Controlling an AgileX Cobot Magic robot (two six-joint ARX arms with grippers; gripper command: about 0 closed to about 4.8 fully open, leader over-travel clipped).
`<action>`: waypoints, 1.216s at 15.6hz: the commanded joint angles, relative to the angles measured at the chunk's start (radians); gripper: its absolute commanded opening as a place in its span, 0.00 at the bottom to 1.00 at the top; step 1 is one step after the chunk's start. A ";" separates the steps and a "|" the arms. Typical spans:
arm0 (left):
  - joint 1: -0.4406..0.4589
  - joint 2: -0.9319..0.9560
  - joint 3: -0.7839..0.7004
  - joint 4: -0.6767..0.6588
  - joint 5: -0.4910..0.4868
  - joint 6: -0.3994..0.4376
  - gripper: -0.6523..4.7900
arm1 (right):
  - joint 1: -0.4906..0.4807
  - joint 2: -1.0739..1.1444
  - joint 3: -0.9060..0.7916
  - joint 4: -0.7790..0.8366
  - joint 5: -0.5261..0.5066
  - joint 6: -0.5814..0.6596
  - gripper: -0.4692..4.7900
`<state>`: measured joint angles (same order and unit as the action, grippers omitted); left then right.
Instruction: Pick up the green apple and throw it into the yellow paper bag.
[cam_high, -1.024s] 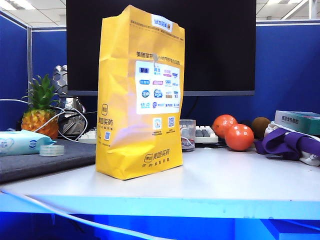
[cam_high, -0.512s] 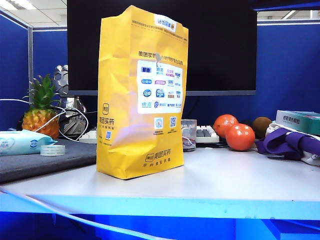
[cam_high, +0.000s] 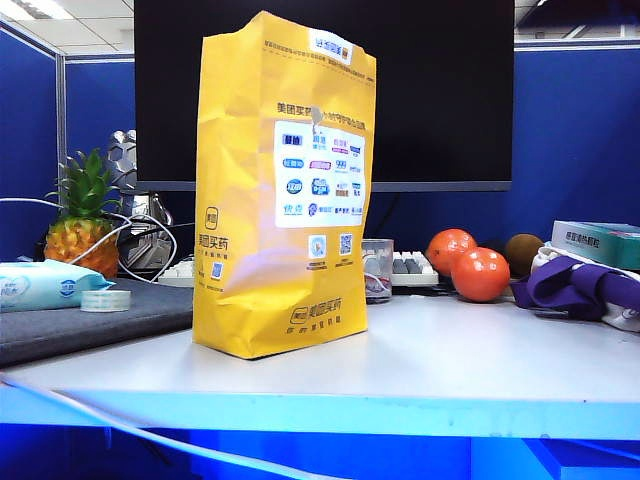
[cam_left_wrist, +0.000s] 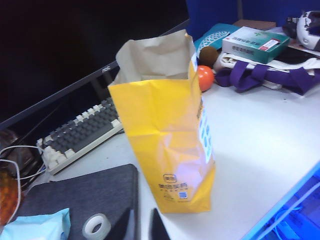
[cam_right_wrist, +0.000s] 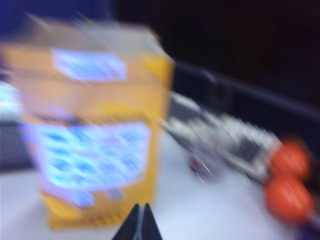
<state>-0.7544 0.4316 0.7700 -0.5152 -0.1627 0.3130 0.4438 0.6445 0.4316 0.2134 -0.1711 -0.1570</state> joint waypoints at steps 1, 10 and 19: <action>0.001 -0.001 0.002 0.032 -0.017 -0.007 0.23 | 0.001 0.000 0.004 0.053 0.015 -0.030 0.09; 0.000 0.000 0.002 0.076 -0.061 -0.007 0.23 | -0.021 0.036 0.004 0.148 0.195 0.065 0.09; 0.005 -0.010 -0.021 0.112 -0.062 -0.007 0.23 | -0.020 -0.003 -0.044 0.103 0.195 0.065 0.09</action>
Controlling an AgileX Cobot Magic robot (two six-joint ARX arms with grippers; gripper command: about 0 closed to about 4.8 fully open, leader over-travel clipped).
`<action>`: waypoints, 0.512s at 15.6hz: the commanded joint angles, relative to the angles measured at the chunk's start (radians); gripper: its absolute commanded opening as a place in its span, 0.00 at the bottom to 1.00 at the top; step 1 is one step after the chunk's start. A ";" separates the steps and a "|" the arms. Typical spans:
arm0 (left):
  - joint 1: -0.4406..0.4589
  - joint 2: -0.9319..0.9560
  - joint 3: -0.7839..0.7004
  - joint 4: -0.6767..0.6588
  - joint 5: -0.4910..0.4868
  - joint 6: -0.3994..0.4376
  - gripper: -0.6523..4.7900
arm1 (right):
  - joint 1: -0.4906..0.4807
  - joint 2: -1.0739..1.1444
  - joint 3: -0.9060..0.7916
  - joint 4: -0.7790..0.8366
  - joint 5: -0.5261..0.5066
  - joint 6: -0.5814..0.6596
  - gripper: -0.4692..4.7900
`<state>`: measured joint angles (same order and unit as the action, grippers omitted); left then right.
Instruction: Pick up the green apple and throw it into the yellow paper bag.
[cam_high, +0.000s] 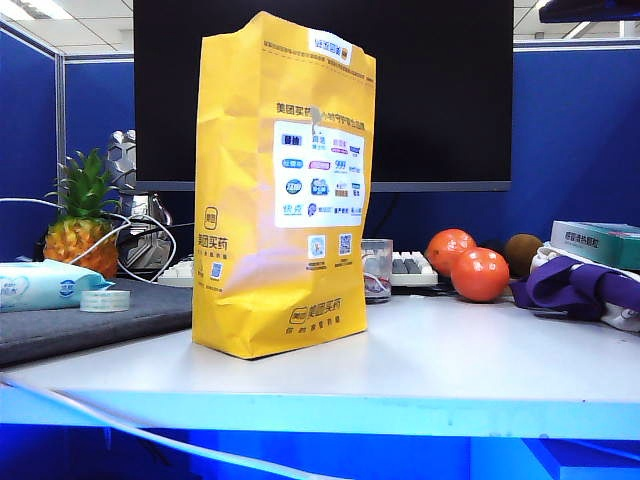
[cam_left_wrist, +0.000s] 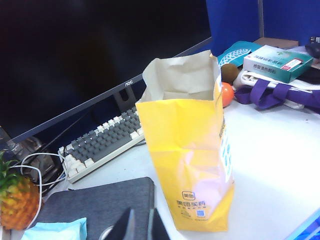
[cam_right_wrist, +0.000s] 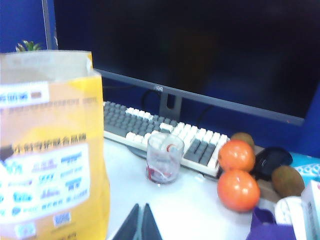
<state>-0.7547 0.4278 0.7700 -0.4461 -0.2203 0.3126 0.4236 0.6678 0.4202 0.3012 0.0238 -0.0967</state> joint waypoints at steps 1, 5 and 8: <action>0.028 -0.017 -0.051 0.078 0.003 -0.006 0.23 | 0.000 -0.044 -0.056 0.013 0.000 0.005 0.09; 0.340 -0.070 -0.279 0.331 0.109 -0.007 0.23 | -0.008 -0.193 -0.220 -0.013 0.000 0.005 0.09; 0.444 -0.146 -0.434 0.435 0.087 -0.007 0.23 | -0.040 -0.321 -0.347 -0.038 0.000 0.005 0.09</action>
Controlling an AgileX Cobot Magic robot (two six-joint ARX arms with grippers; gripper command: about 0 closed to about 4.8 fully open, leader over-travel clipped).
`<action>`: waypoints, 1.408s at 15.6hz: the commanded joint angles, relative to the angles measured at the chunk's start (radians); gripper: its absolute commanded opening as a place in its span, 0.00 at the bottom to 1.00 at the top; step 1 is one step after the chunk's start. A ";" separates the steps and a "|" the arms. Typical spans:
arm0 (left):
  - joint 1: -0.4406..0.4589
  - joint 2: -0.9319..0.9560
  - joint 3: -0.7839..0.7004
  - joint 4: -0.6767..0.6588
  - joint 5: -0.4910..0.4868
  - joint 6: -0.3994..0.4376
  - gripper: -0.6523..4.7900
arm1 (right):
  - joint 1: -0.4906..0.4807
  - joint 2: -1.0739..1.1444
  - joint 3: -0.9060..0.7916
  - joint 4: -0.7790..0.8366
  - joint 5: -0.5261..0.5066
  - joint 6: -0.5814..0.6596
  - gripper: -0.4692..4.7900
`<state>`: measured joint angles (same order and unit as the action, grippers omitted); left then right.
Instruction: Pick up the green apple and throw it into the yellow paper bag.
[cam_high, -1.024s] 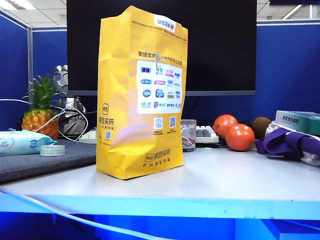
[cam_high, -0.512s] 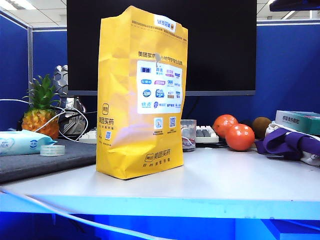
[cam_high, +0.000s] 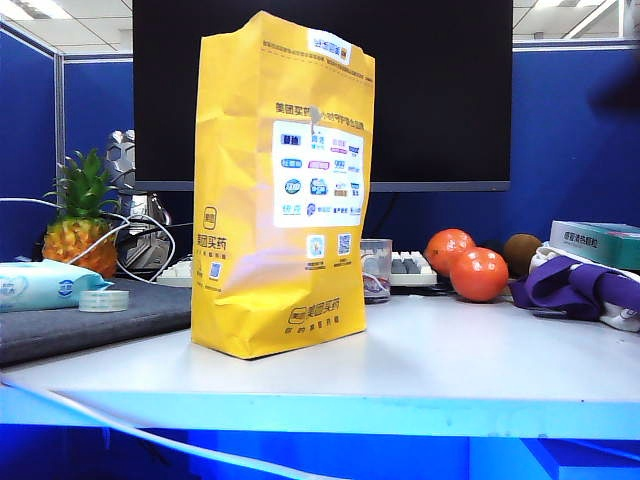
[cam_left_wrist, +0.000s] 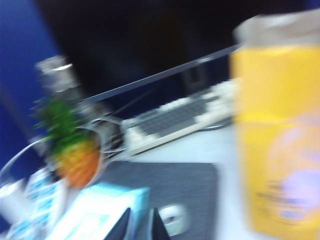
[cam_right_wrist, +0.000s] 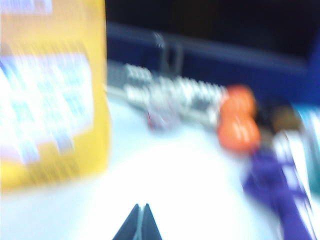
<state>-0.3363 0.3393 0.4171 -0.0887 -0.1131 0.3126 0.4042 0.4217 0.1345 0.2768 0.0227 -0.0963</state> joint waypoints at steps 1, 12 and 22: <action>0.025 -0.141 -0.143 0.074 -0.021 -0.007 0.23 | -0.051 -0.149 -0.095 -0.100 0.000 0.005 0.09; 0.044 -0.335 -0.360 0.206 0.002 -0.007 0.23 | -0.171 -0.422 -0.120 -0.470 0.002 0.005 0.09; 0.044 -0.335 -0.408 -0.082 0.005 -0.008 0.23 | -0.169 -0.420 -0.124 -0.464 0.002 0.005 0.09</action>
